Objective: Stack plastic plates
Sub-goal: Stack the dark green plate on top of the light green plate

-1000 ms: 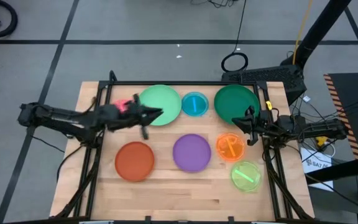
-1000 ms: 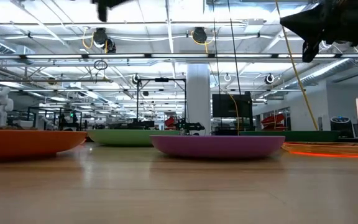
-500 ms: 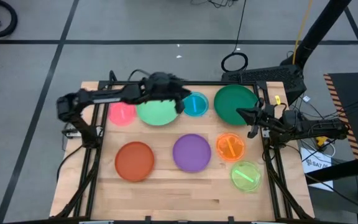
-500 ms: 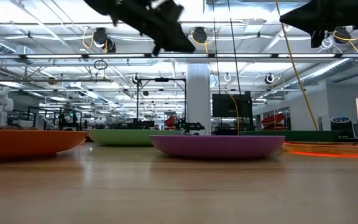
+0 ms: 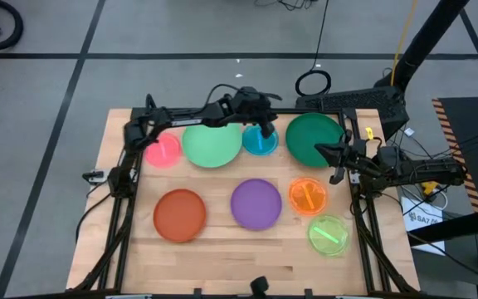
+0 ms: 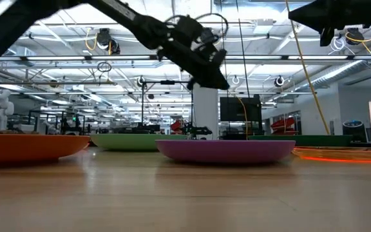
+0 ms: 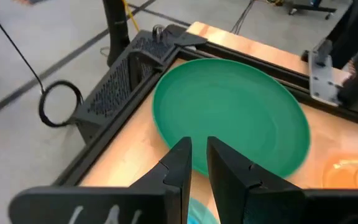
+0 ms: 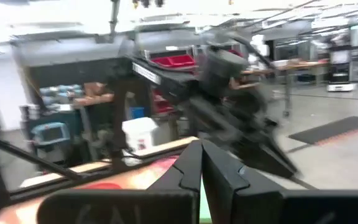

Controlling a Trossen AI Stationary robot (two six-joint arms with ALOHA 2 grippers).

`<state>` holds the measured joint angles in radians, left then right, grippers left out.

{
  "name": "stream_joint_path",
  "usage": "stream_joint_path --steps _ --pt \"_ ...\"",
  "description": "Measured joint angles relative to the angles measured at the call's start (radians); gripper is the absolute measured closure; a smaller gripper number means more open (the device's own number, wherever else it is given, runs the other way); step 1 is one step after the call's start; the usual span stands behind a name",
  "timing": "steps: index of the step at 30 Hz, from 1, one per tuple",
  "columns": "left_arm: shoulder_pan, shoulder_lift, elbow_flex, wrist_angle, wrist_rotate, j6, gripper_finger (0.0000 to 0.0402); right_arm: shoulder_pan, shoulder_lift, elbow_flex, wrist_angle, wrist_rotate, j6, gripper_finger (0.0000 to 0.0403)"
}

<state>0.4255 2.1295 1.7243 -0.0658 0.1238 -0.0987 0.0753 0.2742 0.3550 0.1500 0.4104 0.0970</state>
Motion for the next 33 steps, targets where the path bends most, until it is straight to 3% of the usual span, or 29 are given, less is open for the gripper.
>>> stream_joint_path --steps 4,16,23,29,33 --pt "0.0 0.119 0.138 -0.035 0.002 -0.032 0.0346 0.001 0.033 -0.001 0.014 -0.17 0.068 0.0397" --pt "0.0 0.368 0.483 -0.205 0.003 -0.098 0.0346 0.0 0.105 -0.001 0.167 -0.179 -0.007 0.0397" --pt "-0.008 0.406 0.503 -0.23 0.0 -0.109 0.0346 0.0 0.104 -0.001 0.141 -0.169 -0.064 0.0397" --pt "-0.008 0.411 0.503 -0.221 -0.005 -0.107 0.0344 0.0 0.104 -0.001 0.103 -0.096 -0.086 0.0397" --pt "-0.009 0.418 0.504 -0.221 -0.013 -0.106 0.0322 0.0 0.104 -0.001 0.082 -0.069 -0.087 0.0397"
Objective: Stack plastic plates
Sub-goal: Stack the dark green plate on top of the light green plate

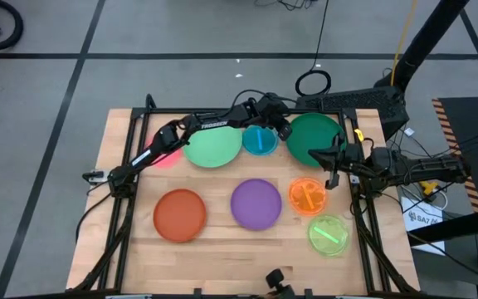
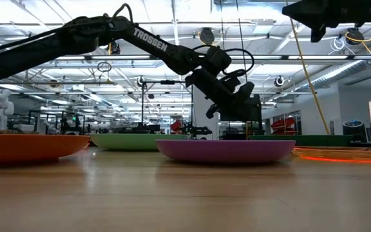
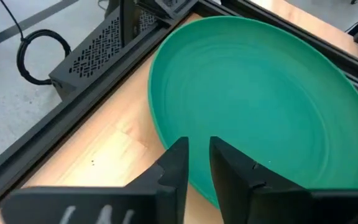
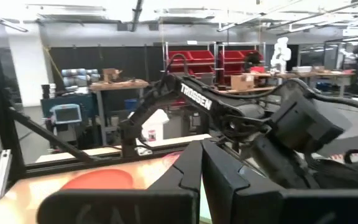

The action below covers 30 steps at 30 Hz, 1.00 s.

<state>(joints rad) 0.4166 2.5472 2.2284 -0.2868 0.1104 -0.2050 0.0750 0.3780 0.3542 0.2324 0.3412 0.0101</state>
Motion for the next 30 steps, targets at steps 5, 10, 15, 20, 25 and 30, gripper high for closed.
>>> stream_joint_path --steps 5,10,15,20,25,30 --pt "-0.013 0.01 -0.001 -0.063 -0.004 -0.006 0.0269 -0.003 0.0 0.0 -0.001 0.002 -0.005 0.0397" --pt "-0.041 0.008 -0.001 -0.092 -0.044 0.036 0.0236 -0.003 0.0 0.0 -0.001 0.002 -0.023 0.0397" --pt "-0.067 0.008 -0.001 -0.128 -0.033 0.289 0.0234 -0.003 0.0 0.0 -0.002 0.002 -0.023 0.0397" --pt "-0.117 0.003 -0.001 -0.217 -0.023 0.674 0.0234 -0.003 0.0 0.0 -0.005 0.002 -0.025 0.0397" --pt "-0.159 0.001 -0.001 -0.241 -0.025 0.844 0.0234 -0.003 0.0 0.0 -0.005 0.002 -0.03 0.0397" --pt "-0.185 0.002 0.024 -0.219 -0.036 0.901 0.0234 -0.003 0.0 0.0 -0.005 0.002 -0.03 0.0397"
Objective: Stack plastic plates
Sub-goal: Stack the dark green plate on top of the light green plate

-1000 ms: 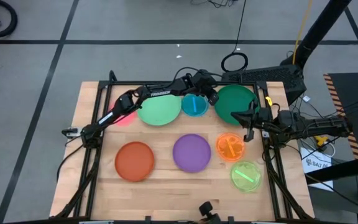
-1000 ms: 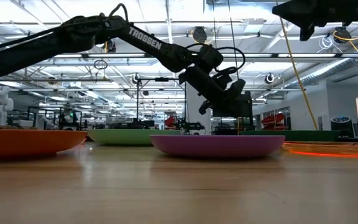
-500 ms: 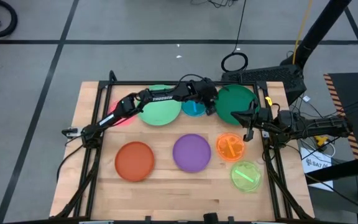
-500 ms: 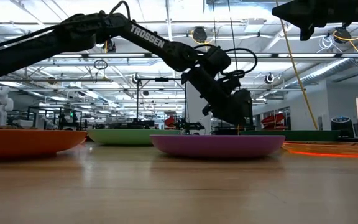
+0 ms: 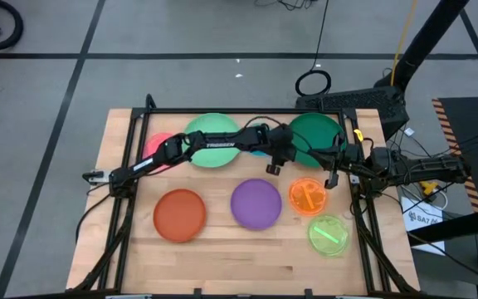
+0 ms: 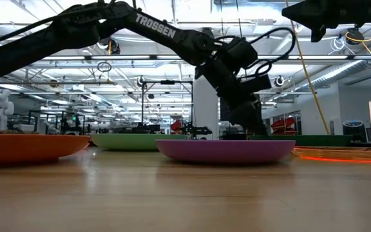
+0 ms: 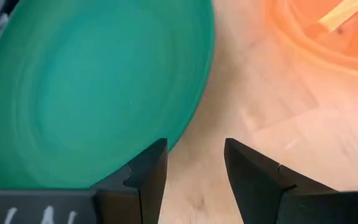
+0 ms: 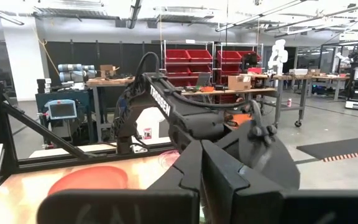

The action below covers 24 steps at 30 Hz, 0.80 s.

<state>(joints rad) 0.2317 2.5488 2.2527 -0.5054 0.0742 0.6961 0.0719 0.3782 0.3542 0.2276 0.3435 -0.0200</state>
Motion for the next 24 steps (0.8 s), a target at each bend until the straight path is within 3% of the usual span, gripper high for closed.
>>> stream_joint_path --steps 7,24 --pt "0.013 0.01 0.008 0.052 0.006 0.042 0.0234 0.0 0.0 0.0 0.0 0.0 0.0 0.0397" --pt "0.046 0.043 0.009 0.034 0.113 -0.168 0.0234 -0.001 0.0 0.0 0.007 0.003 -0.008 0.0397"
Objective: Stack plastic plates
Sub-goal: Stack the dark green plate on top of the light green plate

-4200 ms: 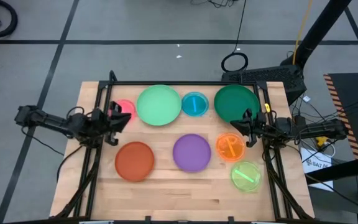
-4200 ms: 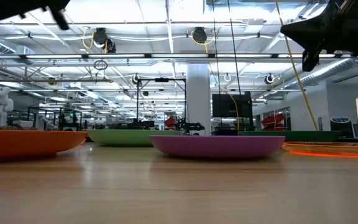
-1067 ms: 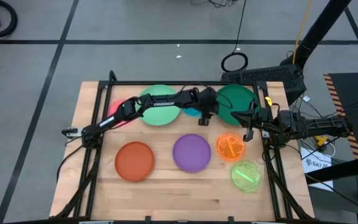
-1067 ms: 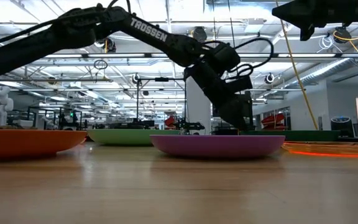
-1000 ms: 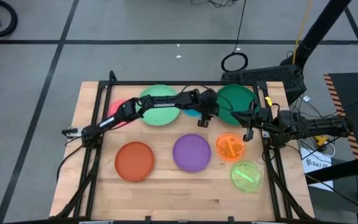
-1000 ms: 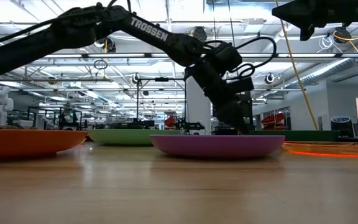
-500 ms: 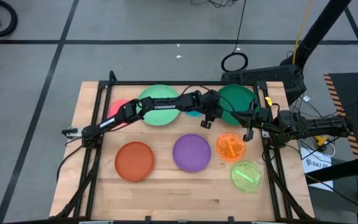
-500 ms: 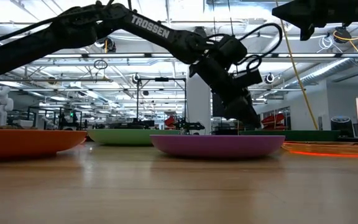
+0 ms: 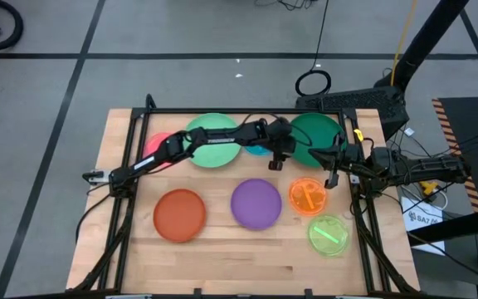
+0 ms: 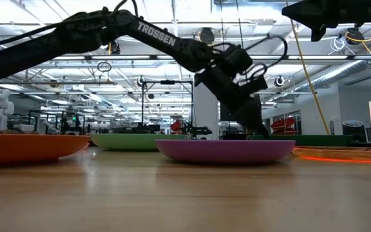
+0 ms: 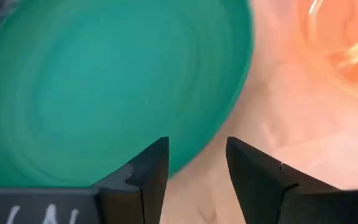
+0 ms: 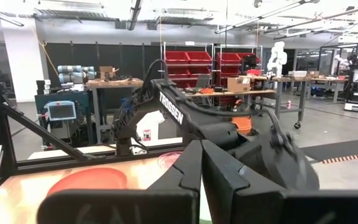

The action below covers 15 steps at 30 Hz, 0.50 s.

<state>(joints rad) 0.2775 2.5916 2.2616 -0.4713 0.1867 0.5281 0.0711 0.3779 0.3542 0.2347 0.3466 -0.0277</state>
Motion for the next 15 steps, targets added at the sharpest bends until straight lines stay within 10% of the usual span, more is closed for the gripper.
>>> stream_joint_path --steps 15 --pt "-0.007 0.042 0.0 0.039 -0.067 -0.005 0.0234 0.0 0.0 0.0 -0.01 0.024 -0.013 0.0397"
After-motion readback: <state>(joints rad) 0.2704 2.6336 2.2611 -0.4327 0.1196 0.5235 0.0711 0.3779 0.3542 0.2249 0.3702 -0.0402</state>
